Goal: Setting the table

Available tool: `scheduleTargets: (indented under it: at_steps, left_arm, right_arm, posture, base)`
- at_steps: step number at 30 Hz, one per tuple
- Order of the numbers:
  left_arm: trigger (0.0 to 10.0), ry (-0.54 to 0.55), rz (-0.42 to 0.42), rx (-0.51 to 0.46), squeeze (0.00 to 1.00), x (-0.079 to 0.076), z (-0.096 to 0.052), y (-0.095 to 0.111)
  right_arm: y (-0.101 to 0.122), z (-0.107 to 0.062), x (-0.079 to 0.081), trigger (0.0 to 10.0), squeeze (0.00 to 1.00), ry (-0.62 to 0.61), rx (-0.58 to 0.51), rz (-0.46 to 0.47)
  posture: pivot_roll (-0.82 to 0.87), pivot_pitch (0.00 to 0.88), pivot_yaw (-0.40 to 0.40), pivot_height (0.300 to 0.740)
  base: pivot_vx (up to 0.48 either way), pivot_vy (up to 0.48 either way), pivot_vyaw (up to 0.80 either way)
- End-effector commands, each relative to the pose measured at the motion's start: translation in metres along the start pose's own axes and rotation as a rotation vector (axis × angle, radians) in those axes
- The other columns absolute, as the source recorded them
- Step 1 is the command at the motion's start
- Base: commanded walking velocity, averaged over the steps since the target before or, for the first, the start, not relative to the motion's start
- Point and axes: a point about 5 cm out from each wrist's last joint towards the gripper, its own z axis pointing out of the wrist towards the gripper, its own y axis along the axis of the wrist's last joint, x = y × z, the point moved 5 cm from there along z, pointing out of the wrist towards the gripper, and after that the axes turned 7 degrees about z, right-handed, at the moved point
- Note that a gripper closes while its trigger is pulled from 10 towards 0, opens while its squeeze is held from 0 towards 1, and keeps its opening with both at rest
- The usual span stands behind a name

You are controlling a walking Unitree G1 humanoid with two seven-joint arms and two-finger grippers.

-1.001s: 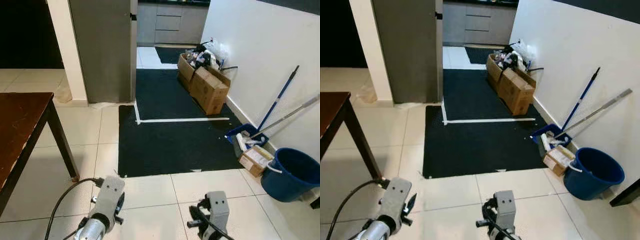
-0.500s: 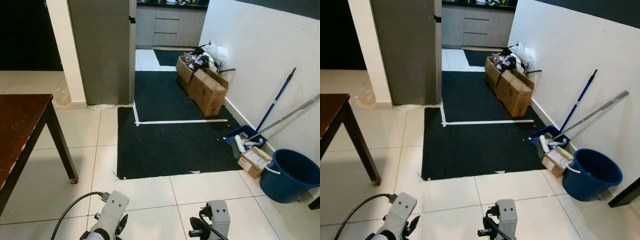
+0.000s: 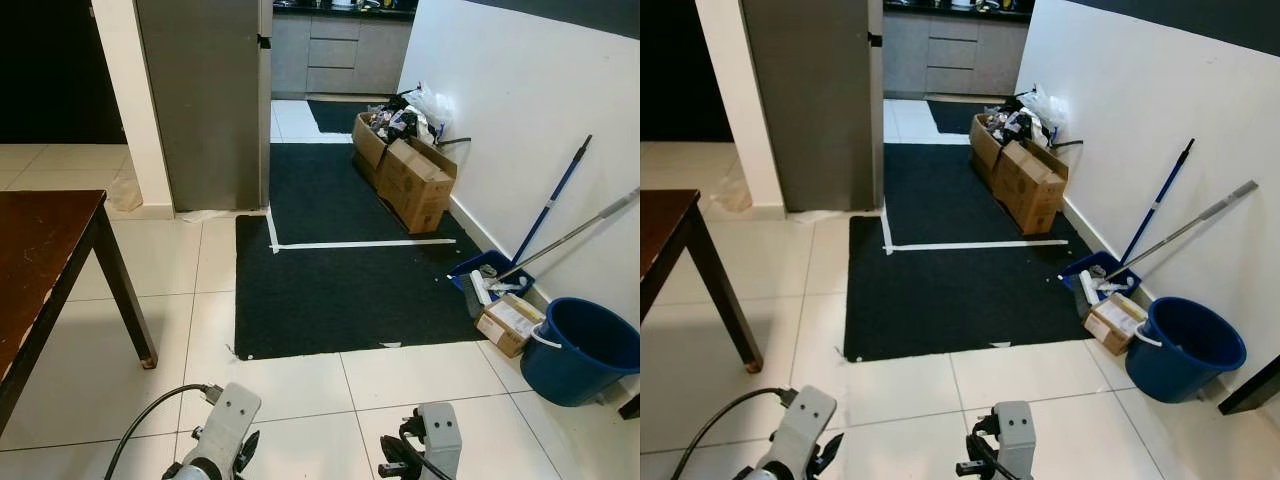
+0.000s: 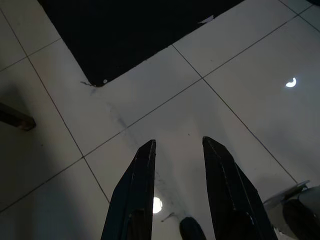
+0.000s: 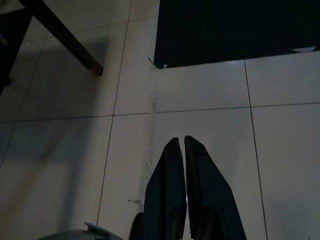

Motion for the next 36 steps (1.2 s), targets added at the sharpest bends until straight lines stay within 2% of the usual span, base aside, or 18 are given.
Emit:
scheduleTargets:
  at_steps: [1, 5, 12, 19, 22, 36]
  left_arm:
    - [10.0, -0.019, 0.005, 0.025, 0.00, -0.004, -0.001, -0.007]
    - [10.0, -0.001, 0.002, 0.034, 0.00, -0.001, -0.004, -0.011]
    - [10.0, -0.015, 0.010, 0.030, 0.00, -0.004, -0.005, -0.009]
    - [10.0, -0.025, 0.008, 0.029, 0.00, -0.007, -0.006, -0.009]
    - [10.0, -0.013, 0.015, 0.032, 0.00, -0.004, -0.007, -0.009]
    - [10.0, 0.006, 0.003, 0.035, 0.00, -0.001, -0.007, -0.009]
  right_arm:
    - [-0.005, -0.002, -0.002, 10.0, 0.00, -0.009, 0.012, -0.006]
    - [-0.009, -0.003, -0.003, 10.0, 0.00, -0.012, 0.023, 0.022]
    - [-0.012, -0.004, 0.000, 10.0, 0.00, 0.002, 0.034, 0.002]
    - [-0.013, -0.008, -0.005, 10.0, 0.00, -0.029, 0.026, 0.005]
    - [-0.016, -0.008, -0.001, 10.0, 0.00, -0.013, 0.036, -0.002]
    - [-0.012, -0.006, -0.001, 10.0, 0.00, -0.011, 0.028, 0.004]
  posture:
    - [0.08, 0.051, 0.015, 0.740]
    - [0.09, 0.055, 0.013, 0.740]
    - [0.09, 0.067, 0.014, 0.740]
    - [0.08, 0.078, 0.016, 0.740]
    - [0.09, 0.071, 0.019, 0.740]
    - [0.09, 0.074, 0.015, 0.740]
  base:
    - [0.000, 0.000, 0.00]
    - [0.000, 0.000, 0.00]
    - [0.000, 0.000, 0.00]
    - [0.000, 0.000, 0.00]
    - [0.000, 0.000, 0.00]
    - [0.000, 0.000, 0.00]
